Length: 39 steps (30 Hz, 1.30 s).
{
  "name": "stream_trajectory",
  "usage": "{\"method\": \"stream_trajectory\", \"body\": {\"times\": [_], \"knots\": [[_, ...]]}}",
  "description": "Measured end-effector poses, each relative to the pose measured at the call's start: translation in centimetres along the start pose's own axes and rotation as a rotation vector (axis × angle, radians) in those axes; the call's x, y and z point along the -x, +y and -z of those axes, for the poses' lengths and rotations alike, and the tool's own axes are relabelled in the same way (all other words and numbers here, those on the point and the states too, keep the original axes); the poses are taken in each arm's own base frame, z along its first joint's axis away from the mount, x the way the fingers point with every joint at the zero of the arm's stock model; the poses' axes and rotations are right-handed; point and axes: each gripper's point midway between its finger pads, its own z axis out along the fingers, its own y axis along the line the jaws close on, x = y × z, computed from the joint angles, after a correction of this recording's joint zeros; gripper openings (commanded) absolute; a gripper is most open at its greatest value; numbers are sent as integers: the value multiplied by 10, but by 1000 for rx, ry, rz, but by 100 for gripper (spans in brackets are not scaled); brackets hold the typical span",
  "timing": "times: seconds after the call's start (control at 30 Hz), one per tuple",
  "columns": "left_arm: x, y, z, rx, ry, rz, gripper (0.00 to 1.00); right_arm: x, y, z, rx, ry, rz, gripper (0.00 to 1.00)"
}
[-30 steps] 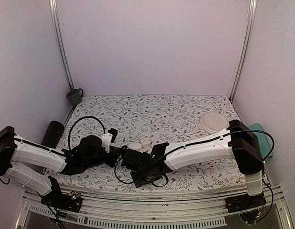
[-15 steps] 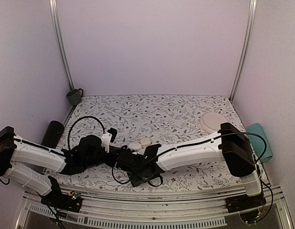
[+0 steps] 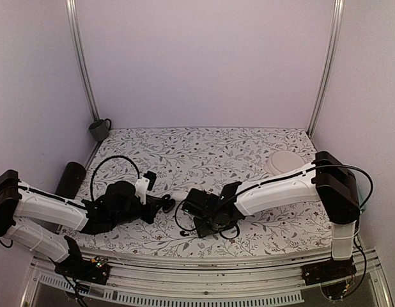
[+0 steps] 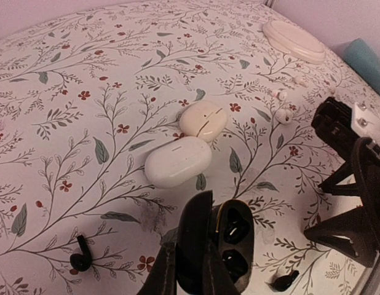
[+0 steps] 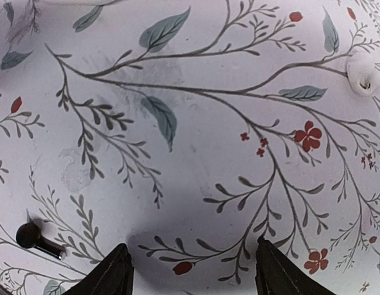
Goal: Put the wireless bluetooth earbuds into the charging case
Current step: Pick up the right earbud from the center of the board.
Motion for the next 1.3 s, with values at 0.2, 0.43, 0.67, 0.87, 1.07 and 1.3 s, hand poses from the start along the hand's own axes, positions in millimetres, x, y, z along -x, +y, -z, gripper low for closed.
{"method": "stream_trajectory", "body": {"times": [0.2,0.43,0.67,0.87,1.07,1.3], "knots": [[0,0,0,0,0,0,0,-1,7,2,50,1,3,58],[0,0,0,0,0,2,0,-3,46,23,188,49,-26,49],[0,0,0,1,0,3,0,26,83,49,297,30,-69,42],[-1,1,4,0,-7,5,0,21,89,33,273,74,-67,36],[-4,4,7,5,-6,5,0,13,86,17,226,114,-60,34],[-4,10,12,18,-17,11,0,18,92,12,216,112,-54,29]]}}
